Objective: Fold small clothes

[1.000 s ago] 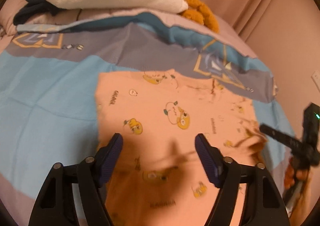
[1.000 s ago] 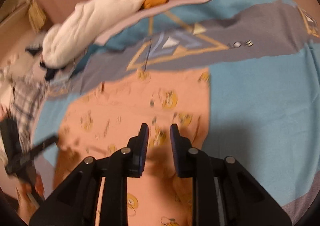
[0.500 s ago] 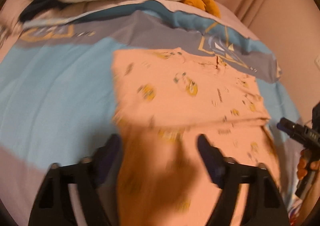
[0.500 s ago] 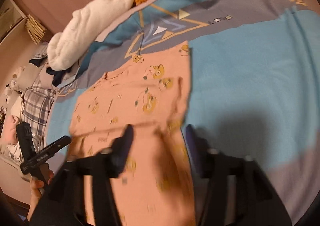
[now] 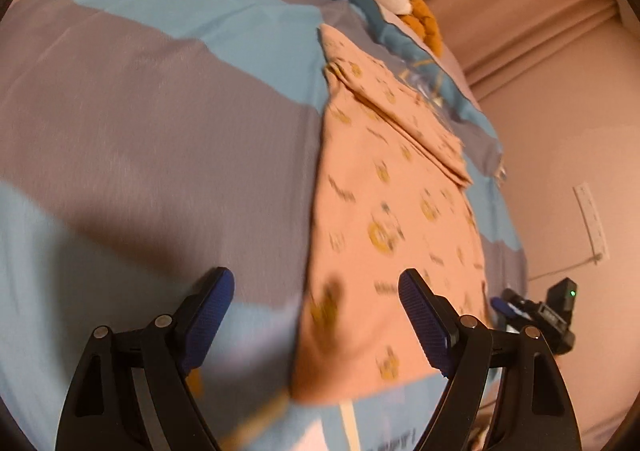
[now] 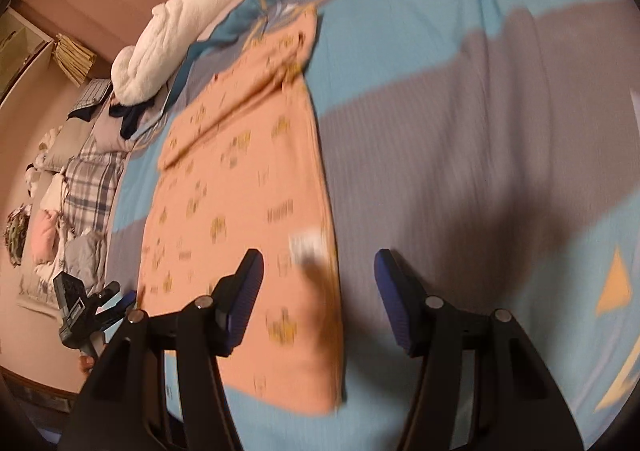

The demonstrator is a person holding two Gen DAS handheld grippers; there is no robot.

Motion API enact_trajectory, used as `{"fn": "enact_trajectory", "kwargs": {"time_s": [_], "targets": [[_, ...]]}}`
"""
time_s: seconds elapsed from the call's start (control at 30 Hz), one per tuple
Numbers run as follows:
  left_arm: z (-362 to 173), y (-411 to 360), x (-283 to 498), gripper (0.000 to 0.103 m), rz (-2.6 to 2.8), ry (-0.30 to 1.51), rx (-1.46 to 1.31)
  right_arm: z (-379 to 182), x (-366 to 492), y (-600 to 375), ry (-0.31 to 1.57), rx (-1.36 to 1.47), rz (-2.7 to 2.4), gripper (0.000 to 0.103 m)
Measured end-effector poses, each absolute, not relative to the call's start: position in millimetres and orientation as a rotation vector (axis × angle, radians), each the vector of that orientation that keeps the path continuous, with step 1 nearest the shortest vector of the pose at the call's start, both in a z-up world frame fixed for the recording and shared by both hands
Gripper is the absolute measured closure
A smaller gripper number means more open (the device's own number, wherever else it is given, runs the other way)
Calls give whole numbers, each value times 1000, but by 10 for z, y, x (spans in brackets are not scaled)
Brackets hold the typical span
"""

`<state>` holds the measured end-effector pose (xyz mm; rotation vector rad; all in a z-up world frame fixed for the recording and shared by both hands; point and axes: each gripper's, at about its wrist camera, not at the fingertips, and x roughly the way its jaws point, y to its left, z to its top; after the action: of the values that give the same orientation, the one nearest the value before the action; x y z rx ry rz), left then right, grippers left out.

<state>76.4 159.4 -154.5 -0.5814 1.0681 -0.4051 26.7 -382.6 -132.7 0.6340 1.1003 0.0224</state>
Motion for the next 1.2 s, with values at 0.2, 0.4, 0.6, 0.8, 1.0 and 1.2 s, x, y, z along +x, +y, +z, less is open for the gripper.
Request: {"fn": "enact_trajectory", "kwargs": {"time_s": [0.2,0.4,0.6,0.8,1.0,1.2], "targets": [[-1551,1381,567,20,-457,1068,-510,-1432,51,-3711,1104,653,57,45],[-1600,1331,780,20,-486,1066,-521,-1493,199,-3672,1076,675,89,45],[-1637,1176,1125,20,-523,1079,-537,-1553,439,-3649,1072,667,121,45],[-1666,1135,1153,24,-586,1093,-556,-1591,567,-3701,1065,708,141,46],[-1701,1162,901,50,-653,1149,-541,-1583,393,-3652,1134,702,188,55],[-1793,1302,704,78,-585,1165,-601,-1611,135,-3664,1176,760,194,66]]}}
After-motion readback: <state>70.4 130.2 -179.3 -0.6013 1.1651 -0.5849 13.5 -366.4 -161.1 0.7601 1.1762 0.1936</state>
